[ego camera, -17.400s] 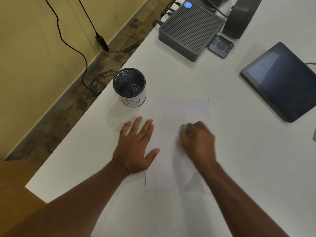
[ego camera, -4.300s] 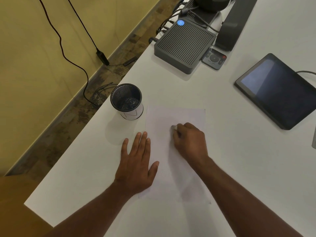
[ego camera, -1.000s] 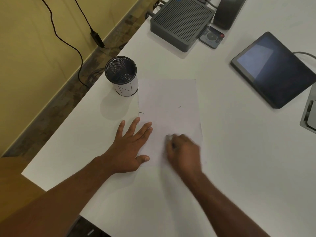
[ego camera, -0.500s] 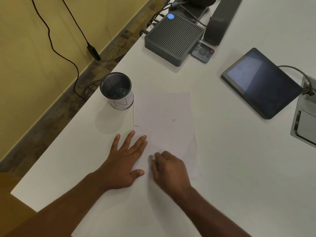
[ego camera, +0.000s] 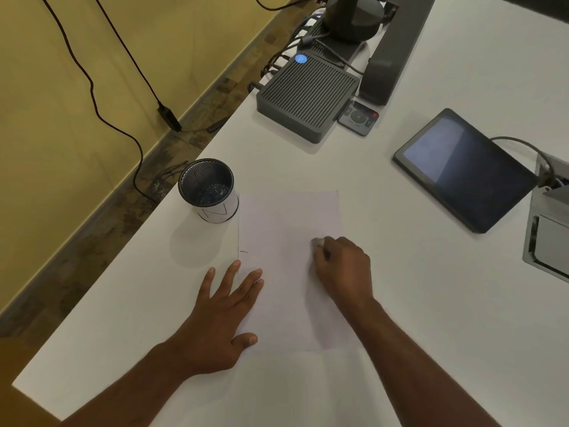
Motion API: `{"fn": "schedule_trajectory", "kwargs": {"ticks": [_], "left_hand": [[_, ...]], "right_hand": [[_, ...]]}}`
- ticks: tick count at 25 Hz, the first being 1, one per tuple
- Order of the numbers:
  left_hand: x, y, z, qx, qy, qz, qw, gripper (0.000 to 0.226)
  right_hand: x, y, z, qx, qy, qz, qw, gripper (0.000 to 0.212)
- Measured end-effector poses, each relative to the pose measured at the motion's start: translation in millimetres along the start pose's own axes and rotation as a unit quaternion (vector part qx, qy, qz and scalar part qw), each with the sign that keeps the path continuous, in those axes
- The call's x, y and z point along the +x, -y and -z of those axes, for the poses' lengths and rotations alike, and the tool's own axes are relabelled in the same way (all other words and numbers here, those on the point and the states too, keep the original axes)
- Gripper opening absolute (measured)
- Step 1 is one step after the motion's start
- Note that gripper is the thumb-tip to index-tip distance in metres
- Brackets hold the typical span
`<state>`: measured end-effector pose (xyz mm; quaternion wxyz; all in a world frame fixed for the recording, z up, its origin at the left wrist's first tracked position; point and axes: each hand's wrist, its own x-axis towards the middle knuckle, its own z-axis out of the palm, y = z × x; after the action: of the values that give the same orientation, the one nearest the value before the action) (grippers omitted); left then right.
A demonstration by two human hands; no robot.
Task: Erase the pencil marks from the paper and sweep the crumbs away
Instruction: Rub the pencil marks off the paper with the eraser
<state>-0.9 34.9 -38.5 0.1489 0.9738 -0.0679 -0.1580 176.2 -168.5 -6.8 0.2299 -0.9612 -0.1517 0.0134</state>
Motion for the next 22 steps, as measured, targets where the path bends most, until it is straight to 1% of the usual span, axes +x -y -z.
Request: {"fn": "schedule_trajectory", "kwargs": {"ticks": [1,2,3,4,5,6,8,9,10,12,13,14,15,17,18,19,20,22], "left_hand": [[-0.6,-0.3,0.2,0.004,-0.007,-0.001,1.000,0.095],[-1.0,-0.9,0.3,0.008,-0.013,-0.002,1.000,0.096],[-1.6,-1.9,0.0,0.015,-0.014,-0.003,1.000,0.098],[-2.0,-2.6,-0.1,0.024,-0.014,-0.004,1.000,0.099],[-2.6,-3.3,-0.9,0.031,-0.015,-0.004,0.999,0.100],[-2.6,-3.2,-1.4,0.035,-0.018,-0.004,0.999,0.100],[-3.0,-2.7,-2.5,0.032,-0.025,-0.003,0.999,0.096],[-3.1,-2.6,-2.8,0.029,-0.030,-0.001,0.999,0.093],[-3.1,-3.3,-3.5,0.026,-0.037,0.001,0.999,0.088],[-1.8,-5.5,-6.1,0.017,-0.054,0.006,0.998,0.074],[-1.5,-6.3,-7.9,0.016,-0.064,0.010,0.998,0.068],[-1.1,-6.4,-10.1,0.016,-0.073,0.013,0.997,0.064],[-0.5,-6.1,-12.3,0.017,-0.081,0.014,0.996,0.062],[0.2,-5.3,-15.6,0.019,-0.090,0.014,0.996,0.060],[0.0,-4.9,-16.5,0.019,-0.089,0.016,0.996,0.060],[0.1,-4.8,-17.6,0.021,-0.088,0.017,0.996,0.060],[0.2,-4.4,-19.0,0.026,-0.087,0.017,0.996,0.060],[0.6,-3.9,-21.3,0.037,-0.081,0.016,0.996,0.060]], "right_hand": [[0.5,4.9,1.4,-0.001,0.007,0.000,1.000,0.029],[-9.6,16.4,-3.9,0.003,0.037,0.032,0.999,0.028],[-28.3,28.3,-12.0,0.009,0.077,0.076,0.994,0.026],[-40.4,30.8,-18.1,0.013,0.100,0.131,0.986,0.024],[-37.3,29.0,-16.3,0.018,0.112,0.147,0.983,0.024],[-21.3,21.0,-13.9,0.010,0.106,0.117,0.987,0.026],[12.7,6.2,-7.2,-0.005,0.031,0.017,0.999,0.030],[16.6,7.8,-5.5,-0.003,0.012,0.001,1.000,0.030],[13.0,15.7,-4.7,-0.003,0.018,0.014,1.000,0.029],[-17.0,38.4,-18.2,0.010,0.088,0.094,0.992,0.025],[-21.7,38.7,-23.0,0.009,0.101,0.142,0.985,0.023],[-11.2,35.1,-19.6,0.011,0.108,0.148,0.983,0.024],[8.5,26.0,-16.6,-0.007,0.102,0.113,0.988,0.026],[42.1,10.9,-7.2,-0.045,0.050,0.014,0.998,0.031],[46.0,10.3,-6.0,-0.049,0.028,-0.012,0.998,0.032],[41.3,17.1,-7.0,-0.038,0.019,-0.011,0.999,0.032],[28.4,28.9,-12.1,-0.012,0.036,0.014,0.999,0.031],[-6.5,49.3,-27.0,0.020,0.095,0.109,0.989,0.026]]}}
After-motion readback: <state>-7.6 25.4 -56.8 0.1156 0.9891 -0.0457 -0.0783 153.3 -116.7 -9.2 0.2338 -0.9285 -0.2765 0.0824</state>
